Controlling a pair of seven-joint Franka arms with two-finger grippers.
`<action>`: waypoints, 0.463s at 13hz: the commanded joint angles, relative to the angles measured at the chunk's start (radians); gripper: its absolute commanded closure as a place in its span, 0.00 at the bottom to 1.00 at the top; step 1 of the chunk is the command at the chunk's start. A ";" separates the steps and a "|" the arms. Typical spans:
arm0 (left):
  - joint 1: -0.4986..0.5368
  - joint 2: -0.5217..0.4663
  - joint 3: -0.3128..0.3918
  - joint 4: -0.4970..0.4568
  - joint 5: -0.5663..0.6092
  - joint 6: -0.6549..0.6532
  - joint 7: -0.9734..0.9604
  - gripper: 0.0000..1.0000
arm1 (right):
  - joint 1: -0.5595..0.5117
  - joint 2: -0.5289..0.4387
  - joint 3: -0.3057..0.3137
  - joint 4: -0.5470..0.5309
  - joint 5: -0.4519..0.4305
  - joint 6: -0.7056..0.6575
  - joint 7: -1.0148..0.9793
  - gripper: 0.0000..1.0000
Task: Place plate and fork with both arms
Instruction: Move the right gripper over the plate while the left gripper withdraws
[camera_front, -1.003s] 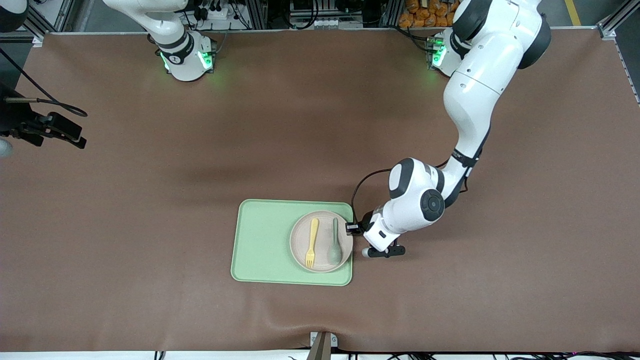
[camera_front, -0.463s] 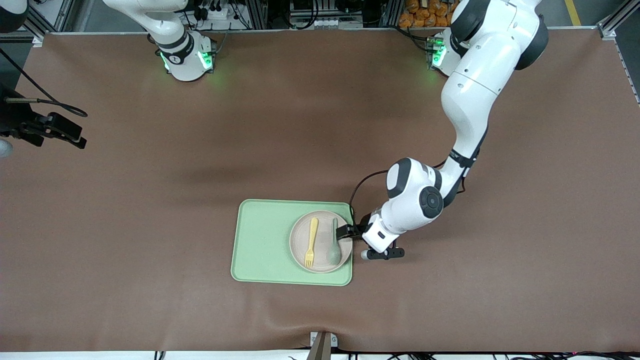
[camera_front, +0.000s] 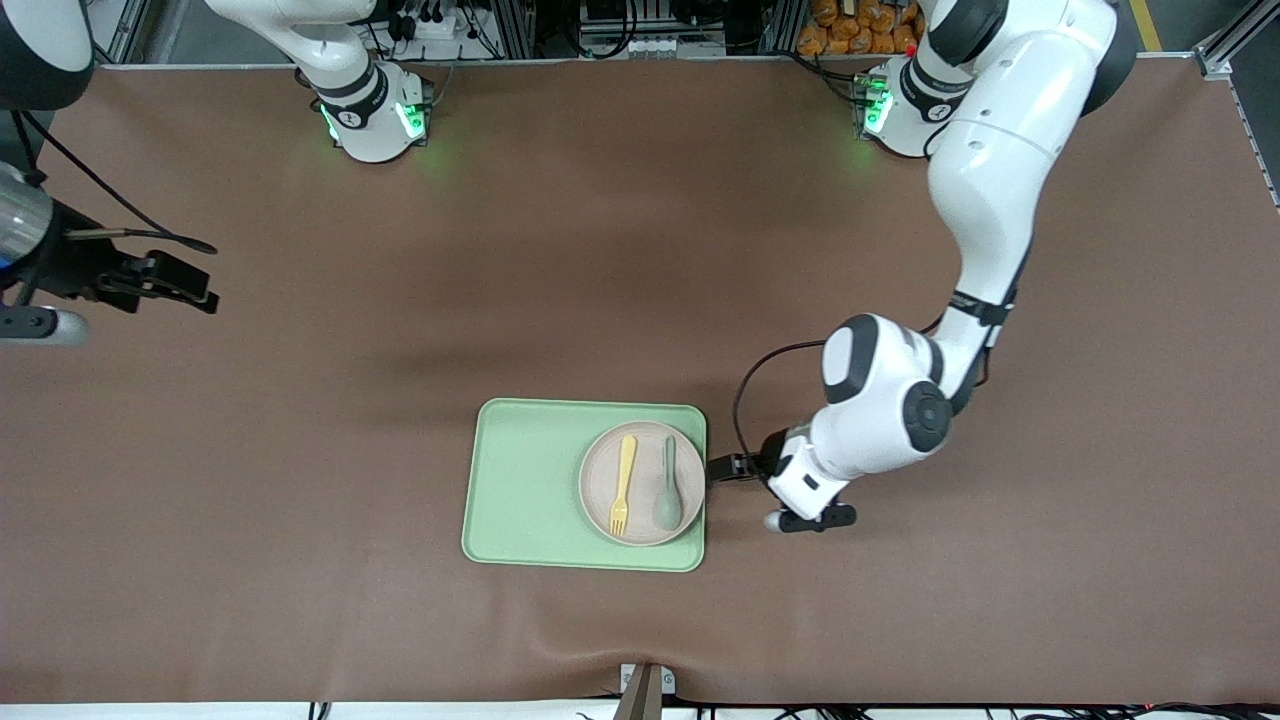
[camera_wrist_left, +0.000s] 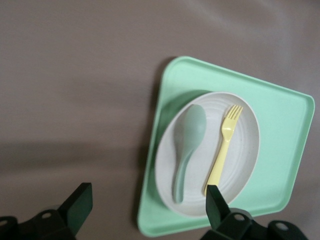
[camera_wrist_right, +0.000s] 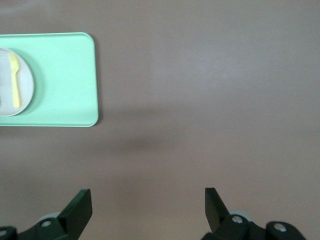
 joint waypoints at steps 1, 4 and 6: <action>0.073 -0.083 0.002 -0.022 -0.006 -0.163 -0.028 0.00 | 0.025 0.042 0.004 0.023 0.018 0.043 -0.012 0.00; 0.162 -0.165 0.001 -0.029 -0.006 -0.360 -0.052 0.00 | 0.094 0.093 0.004 0.026 0.012 0.123 -0.001 0.00; 0.194 -0.240 0.005 -0.056 -0.003 -0.434 -0.084 0.00 | 0.143 0.148 0.004 0.075 0.007 0.138 -0.003 0.00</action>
